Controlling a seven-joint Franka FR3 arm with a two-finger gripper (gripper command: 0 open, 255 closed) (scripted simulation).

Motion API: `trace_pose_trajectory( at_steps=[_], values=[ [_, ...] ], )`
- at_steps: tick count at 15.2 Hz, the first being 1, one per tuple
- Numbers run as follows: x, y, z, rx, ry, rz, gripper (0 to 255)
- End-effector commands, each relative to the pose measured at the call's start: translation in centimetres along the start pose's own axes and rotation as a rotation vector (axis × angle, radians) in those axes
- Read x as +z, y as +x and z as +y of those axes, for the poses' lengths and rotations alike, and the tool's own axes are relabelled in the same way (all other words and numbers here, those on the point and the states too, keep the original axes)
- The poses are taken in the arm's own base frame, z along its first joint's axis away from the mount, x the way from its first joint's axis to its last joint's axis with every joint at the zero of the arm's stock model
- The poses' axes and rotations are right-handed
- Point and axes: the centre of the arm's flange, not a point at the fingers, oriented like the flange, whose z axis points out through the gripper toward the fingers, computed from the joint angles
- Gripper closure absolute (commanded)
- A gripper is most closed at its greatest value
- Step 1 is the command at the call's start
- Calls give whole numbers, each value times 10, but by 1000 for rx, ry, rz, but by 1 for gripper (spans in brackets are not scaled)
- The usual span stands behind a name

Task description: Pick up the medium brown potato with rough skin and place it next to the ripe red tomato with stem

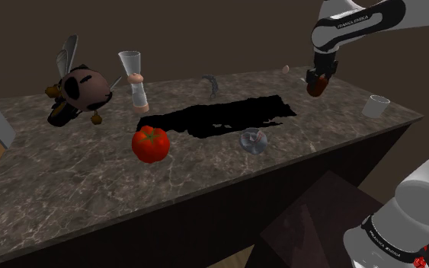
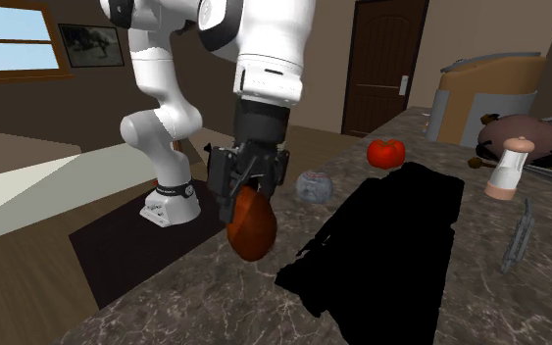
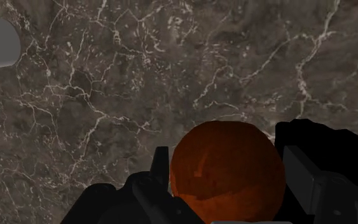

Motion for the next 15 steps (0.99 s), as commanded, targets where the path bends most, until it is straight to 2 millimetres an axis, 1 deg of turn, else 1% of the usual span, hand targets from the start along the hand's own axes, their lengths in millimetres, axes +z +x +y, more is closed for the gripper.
trace_pose_trajectory(
  at_steps=[1,5,15],
  values=[
    [-11,-1,2,0,0,0,255],
    [-30,-1,7,0,0,0,255],
    [-66,-13,-119,0,0,0,255]
  ],
)
